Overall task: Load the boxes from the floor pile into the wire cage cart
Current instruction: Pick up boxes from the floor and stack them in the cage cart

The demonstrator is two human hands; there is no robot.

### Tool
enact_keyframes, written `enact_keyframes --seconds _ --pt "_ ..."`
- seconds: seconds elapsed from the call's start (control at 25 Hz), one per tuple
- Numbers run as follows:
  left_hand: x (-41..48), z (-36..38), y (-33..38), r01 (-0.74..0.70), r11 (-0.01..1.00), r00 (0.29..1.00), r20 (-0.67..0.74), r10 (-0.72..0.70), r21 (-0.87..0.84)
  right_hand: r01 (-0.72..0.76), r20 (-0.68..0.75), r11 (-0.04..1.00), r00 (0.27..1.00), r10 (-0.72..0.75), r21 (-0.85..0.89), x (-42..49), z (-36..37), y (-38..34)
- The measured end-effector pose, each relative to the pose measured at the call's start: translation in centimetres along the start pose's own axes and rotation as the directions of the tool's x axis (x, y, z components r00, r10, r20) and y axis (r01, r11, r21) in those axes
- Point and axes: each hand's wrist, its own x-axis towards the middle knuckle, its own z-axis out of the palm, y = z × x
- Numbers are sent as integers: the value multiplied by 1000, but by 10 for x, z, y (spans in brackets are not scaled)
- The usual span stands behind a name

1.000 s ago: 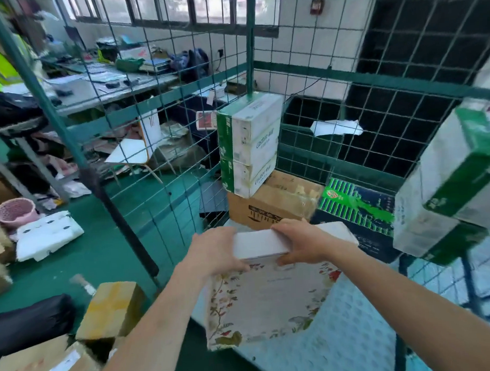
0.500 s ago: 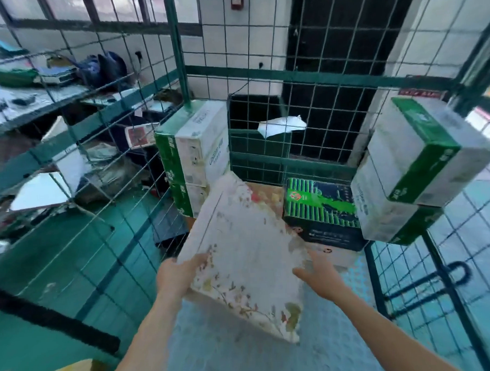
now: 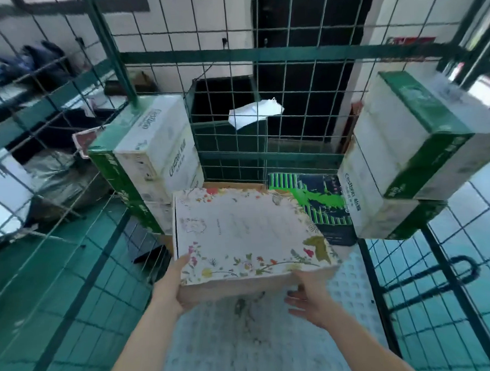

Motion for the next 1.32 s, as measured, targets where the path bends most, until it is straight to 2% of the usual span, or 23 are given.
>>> enact_keyframes --seconds 0.04,0.12,0.2,0.32,0.4,0.52,0.76,0.84,0.92,1.0,1.12,1.2,1.32 --pt "13 7 2 27 1000 999 40 -27 1 31 14 994 999 -32 106 8 6 -11" --pt "24 25 -6 107 992 991 75 -112 61 68 26 976 997 -75 205 15 17 -29" --pt "7 49 -9 128 983 975 165 -148 130 93 10 971 995 -97 219 32 26 -44" --pt "11 73 -13 182 961 955 197 -223 208 172 -41 956 985 -167 237 53 28 -67" --pt "26 72 4 143 980 959 226 -172 139 208 -75 953 978 -196 221 58 21 -82" --pt "57 59 33 88 994 975 199 -99 63 251 -8 958 968 -252 137 45 4 -98" --pt "84 65 38 110 993 977 191 -99 -51 377 -8 916 925 -379 139 25 43 -76" --pt "86 75 31 117 981 979 183 -88 -155 360 -8 933 933 -360 19 20 59 -59" --pt "95 81 21 133 959 980 181 -89 -251 309 -68 944 946 -318 -119 21 68 -50" --pt "119 81 12 167 938 976 185 -114 -305 303 -124 943 939 -320 -139 41 78 -49" --pt "165 81 7 283 899 947 249 -205 -336 384 -169 919 903 -394 -90 86 93 -54" --pt "199 80 7 333 894 922 303 -242 -301 424 -165 901 886 -433 -88 123 103 -52" --pt "247 77 5 323 902 931 269 -248 -286 441 -108 894 887 -448 -81 177 112 -39"
